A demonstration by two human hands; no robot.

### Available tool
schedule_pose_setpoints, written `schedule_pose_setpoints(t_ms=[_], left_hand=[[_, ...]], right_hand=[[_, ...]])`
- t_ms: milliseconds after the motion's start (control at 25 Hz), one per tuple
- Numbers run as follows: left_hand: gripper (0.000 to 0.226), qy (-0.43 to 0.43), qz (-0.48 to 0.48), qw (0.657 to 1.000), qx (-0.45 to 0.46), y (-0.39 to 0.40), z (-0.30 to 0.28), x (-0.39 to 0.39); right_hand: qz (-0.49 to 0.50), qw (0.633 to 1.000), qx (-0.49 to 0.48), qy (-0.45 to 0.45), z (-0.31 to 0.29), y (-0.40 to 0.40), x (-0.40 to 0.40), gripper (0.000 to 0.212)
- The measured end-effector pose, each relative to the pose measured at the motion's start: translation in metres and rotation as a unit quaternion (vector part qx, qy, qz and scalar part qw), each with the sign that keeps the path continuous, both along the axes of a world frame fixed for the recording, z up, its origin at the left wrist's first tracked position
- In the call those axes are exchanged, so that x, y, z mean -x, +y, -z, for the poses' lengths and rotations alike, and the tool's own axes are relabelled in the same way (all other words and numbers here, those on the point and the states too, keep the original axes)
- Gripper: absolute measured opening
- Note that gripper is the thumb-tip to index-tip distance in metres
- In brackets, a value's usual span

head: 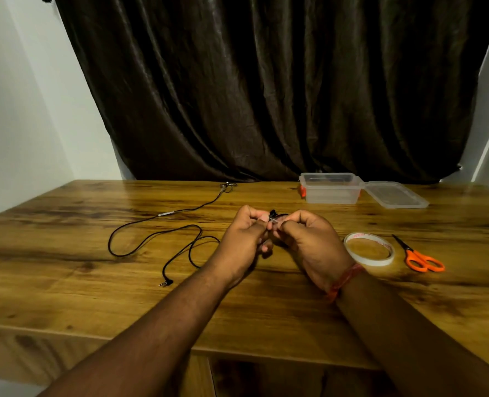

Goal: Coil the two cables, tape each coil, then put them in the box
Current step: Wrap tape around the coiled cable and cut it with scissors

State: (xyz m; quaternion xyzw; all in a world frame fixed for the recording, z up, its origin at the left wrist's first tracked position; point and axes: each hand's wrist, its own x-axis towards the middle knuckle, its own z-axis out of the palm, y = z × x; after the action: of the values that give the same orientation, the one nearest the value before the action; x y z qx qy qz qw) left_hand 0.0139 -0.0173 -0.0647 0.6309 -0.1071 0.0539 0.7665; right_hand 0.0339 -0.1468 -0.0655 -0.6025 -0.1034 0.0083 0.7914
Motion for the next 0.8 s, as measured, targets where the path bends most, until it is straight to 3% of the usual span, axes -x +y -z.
schedule_pose_setpoints(t_ms=[320,440,560,680,720,800], left_hand=[[0.010,-0.019,0.015,1.000,-0.004,0.003,0.004,-0.005],[0.011,-0.027,0.016,0.999,-0.028,0.003,0.004,-0.005],[0.013,-0.028,0.007,0.998,-0.052,0.005,0.005,-0.007],[0.015,-0.024,0.009,0.998,-0.062,0.005,0.004,-0.004],[0.015,-0.022,0.013,0.998,-0.065,0.004,0.003,-0.002],[0.013,-0.017,0.024,0.998,-0.051,0.003,0.000,0.002]], right_hand=[[-0.012,0.998,0.042,0.035,0.002,-0.002,0.000,0.010],[0.011,0.994,0.107,0.010,0.003,-0.005,0.001,0.008],[0.046,0.976,0.208,-0.039,0.002,-0.009,0.003,0.014],[0.149,0.900,0.384,-0.143,-0.002,-0.016,0.003,0.013],[0.169,0.887,0.388,-0.183,-0.004,-0.019,0.003,0.010],[0.131,0.893,0.355,-0.246,-0.010,-0.025,0.001,0.037]])
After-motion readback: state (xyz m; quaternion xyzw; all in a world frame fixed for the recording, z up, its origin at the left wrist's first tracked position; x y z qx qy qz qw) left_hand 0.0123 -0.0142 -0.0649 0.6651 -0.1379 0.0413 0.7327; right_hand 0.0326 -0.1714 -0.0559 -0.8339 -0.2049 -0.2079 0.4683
